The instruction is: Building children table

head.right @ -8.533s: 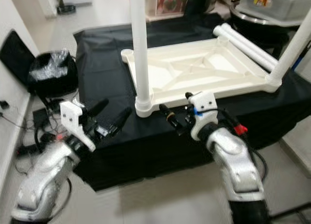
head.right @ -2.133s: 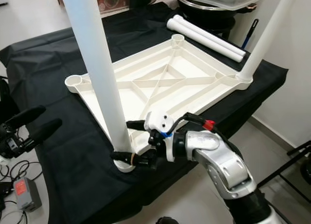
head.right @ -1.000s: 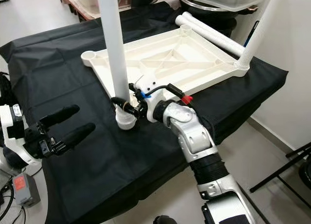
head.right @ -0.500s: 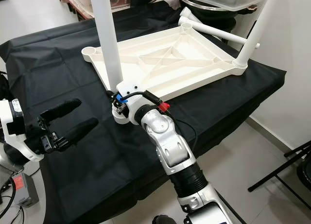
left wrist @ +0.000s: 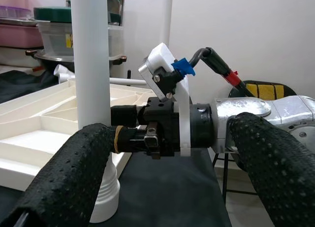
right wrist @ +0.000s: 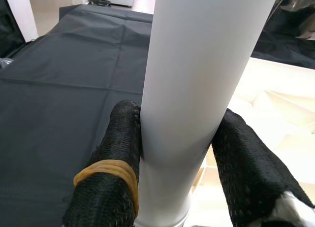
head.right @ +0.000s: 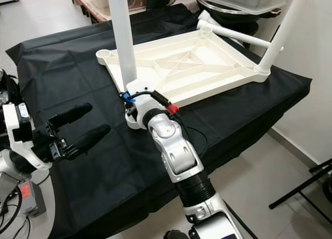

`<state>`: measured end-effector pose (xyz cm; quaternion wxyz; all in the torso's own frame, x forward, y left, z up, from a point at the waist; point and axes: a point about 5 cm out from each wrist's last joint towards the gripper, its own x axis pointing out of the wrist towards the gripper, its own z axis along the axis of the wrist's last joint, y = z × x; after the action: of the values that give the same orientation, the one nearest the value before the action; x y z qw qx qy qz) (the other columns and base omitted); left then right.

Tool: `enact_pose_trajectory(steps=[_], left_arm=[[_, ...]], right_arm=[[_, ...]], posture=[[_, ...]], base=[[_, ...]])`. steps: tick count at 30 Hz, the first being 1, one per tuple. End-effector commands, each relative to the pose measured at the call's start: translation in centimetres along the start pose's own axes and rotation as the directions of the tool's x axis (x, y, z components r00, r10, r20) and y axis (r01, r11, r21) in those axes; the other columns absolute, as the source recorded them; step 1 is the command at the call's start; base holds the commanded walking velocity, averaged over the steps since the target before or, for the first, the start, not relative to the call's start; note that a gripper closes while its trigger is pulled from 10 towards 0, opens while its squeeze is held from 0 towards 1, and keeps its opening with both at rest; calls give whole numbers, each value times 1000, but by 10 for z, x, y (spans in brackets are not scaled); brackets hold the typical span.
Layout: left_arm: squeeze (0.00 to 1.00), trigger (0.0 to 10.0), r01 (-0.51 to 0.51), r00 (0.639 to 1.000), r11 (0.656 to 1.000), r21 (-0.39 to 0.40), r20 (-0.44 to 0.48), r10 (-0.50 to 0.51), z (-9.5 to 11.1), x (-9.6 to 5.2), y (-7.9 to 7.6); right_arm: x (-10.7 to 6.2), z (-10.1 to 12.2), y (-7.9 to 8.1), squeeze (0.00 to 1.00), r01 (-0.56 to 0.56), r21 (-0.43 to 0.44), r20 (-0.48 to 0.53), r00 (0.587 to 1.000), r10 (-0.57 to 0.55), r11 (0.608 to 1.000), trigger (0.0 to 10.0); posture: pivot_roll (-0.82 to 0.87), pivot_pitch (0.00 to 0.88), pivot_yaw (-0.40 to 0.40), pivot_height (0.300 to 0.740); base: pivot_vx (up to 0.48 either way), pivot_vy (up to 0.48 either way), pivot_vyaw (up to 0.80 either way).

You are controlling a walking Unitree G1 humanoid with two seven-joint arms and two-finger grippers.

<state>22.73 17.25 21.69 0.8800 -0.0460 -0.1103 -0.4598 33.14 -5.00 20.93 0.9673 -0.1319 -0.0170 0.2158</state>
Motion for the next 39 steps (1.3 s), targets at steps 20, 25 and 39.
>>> enact_pose_trajectory(steps=[20, 25, 39], left_arm=[[0, 10000, 35, 999, 999, 1, -20, -35, 0, 3, -5], [0, 10000, 30, 999, 1000, 1, -20, -30, 0, 1, -4], [0, 10000, -236, 968, 970, -53, -99, 230, -33, -30, 17]], right_arm=[[-37, -33, -13, 1000, -199, 42, -38, 979, 201, 979, 10000], [-54, -44, -27, 1000, -180, 22, -62, 981, 181, 983, 10000], [-103, -81, -86, 980, 58, -36, -147, 987, -63, 998, 10000]], posture=[[-66, 163, -37, 740], [-70, 163, -36, 740], [-66, 166, -27, 740]], base=[[0, 0, 0], [0, 0, 0], [0, 0, 0]])
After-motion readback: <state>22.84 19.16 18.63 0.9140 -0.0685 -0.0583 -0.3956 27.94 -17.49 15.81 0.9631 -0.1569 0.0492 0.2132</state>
